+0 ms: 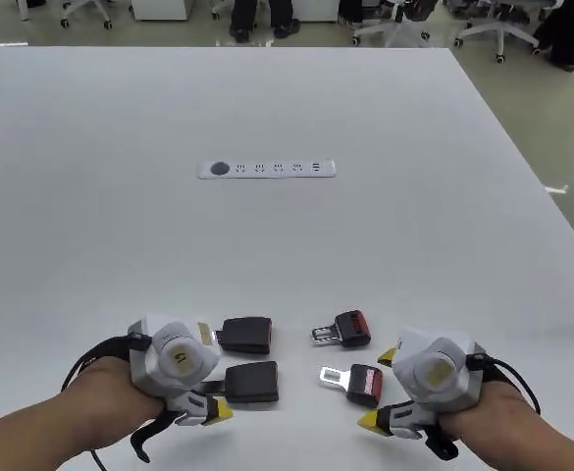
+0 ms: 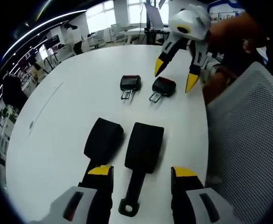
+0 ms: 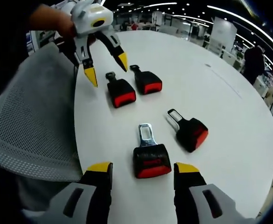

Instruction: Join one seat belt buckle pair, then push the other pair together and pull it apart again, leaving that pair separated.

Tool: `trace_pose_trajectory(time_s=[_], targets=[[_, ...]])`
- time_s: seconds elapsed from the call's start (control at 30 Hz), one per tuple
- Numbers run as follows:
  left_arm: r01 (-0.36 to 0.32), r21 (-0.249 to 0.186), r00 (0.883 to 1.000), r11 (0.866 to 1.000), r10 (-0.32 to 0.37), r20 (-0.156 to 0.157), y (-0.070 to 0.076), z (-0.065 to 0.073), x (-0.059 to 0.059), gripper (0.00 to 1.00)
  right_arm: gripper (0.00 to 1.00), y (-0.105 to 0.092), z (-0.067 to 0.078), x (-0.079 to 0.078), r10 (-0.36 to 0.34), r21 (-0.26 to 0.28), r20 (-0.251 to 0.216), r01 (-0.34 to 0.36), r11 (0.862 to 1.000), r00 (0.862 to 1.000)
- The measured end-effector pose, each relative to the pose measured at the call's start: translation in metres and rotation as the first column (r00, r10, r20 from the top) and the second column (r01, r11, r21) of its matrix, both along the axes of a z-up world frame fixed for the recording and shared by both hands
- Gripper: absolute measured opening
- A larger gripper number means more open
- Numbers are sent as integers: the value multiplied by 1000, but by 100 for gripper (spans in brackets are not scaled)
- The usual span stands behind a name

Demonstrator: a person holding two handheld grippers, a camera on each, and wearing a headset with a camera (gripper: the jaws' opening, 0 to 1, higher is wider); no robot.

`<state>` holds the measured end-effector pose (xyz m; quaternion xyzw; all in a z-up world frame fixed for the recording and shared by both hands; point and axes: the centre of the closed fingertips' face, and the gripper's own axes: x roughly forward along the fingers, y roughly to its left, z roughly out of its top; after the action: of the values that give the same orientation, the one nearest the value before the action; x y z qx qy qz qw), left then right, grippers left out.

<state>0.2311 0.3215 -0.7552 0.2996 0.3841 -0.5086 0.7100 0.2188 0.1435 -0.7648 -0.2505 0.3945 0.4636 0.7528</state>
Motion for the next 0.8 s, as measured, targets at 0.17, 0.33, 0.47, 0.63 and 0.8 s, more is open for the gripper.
trace_pose_trajectory(time_s=[0.17,0.33,0.47,0.63,0.8], targets=[[28,4,999,1000,-28,-17,-5,-8,1,48,46,1,-1,4,0,-7,-7,-1,1000,1000],[46,11,999,999,-46,-24,-10,-8,5,45,43,0,-12,10,41,-38,-12,-41,998,999],[66,12,997,998,-66,-27,-12,-9,7,42,39,2,-11,8,72,-54,-17,-73,996,997],[113,29,993,993,-112,-30,-14,-13,4,37,33,2,-16,6,89,-55,-44,-91,994,995],[138,33,990,990,-137,-40,-17,-18,1,39,33,3,-18,8,125,-63,-39,-128,990,991]])
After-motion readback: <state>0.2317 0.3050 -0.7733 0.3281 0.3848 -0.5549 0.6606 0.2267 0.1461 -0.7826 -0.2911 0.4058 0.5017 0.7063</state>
